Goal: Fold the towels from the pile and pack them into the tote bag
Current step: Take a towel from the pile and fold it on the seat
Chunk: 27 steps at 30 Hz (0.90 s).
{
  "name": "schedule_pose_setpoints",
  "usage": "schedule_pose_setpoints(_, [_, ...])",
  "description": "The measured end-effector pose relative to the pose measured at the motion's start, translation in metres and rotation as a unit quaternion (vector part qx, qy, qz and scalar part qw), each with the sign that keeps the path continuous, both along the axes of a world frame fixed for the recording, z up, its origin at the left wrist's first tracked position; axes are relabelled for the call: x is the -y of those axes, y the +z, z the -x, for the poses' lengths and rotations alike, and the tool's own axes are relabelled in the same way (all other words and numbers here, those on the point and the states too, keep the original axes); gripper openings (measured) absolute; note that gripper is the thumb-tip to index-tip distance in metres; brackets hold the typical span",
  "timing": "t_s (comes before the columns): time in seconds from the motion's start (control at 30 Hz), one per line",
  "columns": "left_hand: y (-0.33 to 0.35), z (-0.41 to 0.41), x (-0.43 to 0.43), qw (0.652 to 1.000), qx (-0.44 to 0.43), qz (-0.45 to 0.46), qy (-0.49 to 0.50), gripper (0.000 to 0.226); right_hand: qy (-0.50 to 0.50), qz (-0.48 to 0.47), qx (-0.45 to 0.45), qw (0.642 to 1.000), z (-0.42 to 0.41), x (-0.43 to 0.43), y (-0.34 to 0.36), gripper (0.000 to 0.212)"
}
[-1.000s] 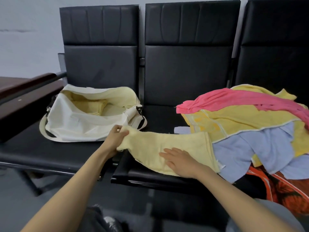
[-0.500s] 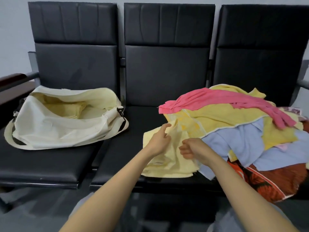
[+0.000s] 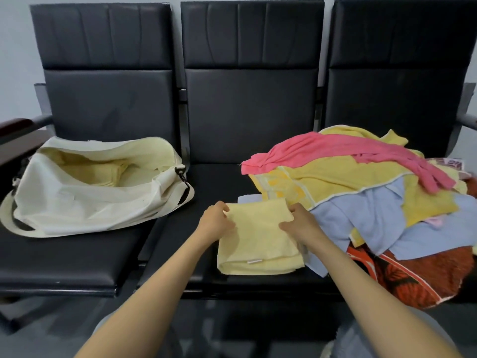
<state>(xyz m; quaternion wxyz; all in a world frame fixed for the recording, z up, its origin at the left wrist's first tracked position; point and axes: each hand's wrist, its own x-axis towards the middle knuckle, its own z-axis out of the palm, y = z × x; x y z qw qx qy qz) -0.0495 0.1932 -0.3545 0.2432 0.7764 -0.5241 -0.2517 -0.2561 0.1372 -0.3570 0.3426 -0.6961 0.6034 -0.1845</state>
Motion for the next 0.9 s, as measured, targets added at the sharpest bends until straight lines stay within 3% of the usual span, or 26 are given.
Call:
schedule_pose_setpoints(0.1, [-0.006,-0.008,-0.003,0.996,0.032,-0.081,0.010,0.056,0.020,-0.012,-0.115,0.993,0.002,-0.001,-0.003,0.059])
schedule_pose_setpoints(0.2, [-0.016,-0.011,-0.003,0.994,0.008,-0.110,0.025,0.033,0.018,-0.017,-0.166,0.986,0.001,-0.004,-0.011,0.081])
schedule_pose_setpoints(0.3, [-0.021,-0.011,-0.003,0.993,-0.034,-0.105,0.037,0.044,0.031,-0.026,-0.185,0.982,-0.002,-0.001,-0.016,0.075])
schedule_pose_setpoints(0.47, [-0.018,-0.007,-0.010,0.988,-0.110,-0.109,0.011,0.029,0.050,-0.028,-0.209,0.976,-0.006,-0.002,-0.006,0.067])
schedule_pose_setpoints(0.53, [-0.016,-0.006,-0.013,0.984,-0.149,-0.097,-0.001,0.033,0.058,-0.030,-0.192,0.979,-0.009,-0.004,-0.005,0.059])
schedule_pose_setpoints(0.63, [-0.012,-0.005,-0.015,0.970,-0.238,-0.051,0.000,0.029,0.037,-0.062,-0.026,0.997,-0.011,-0.006,-0.003,0.050])
schedule_pose_setpoints(0.73, [0.001,-0.010,-0.017,0.931,-0.362,0.016,0.036,0.037,0.014,-0.116,0.214,0.970,-0.009,-0.008,0.013,0.037])
schedule_pose_setpoints(0.8, [0.009,-0.018,-0.017,0.904,-0.419,0.077,0.042,0.058,0.015,-0.120,0.311,0.943,-0.004,-0.006,0.020,0.049])
schedule_pose_setpoints(0.9, [0.023,-0.025,-0.025,0.884,-0.447,0.137,0.014,0.062,0.030,-0.087,0.376,0.922,0.001,-0.003,0.027,0.089])
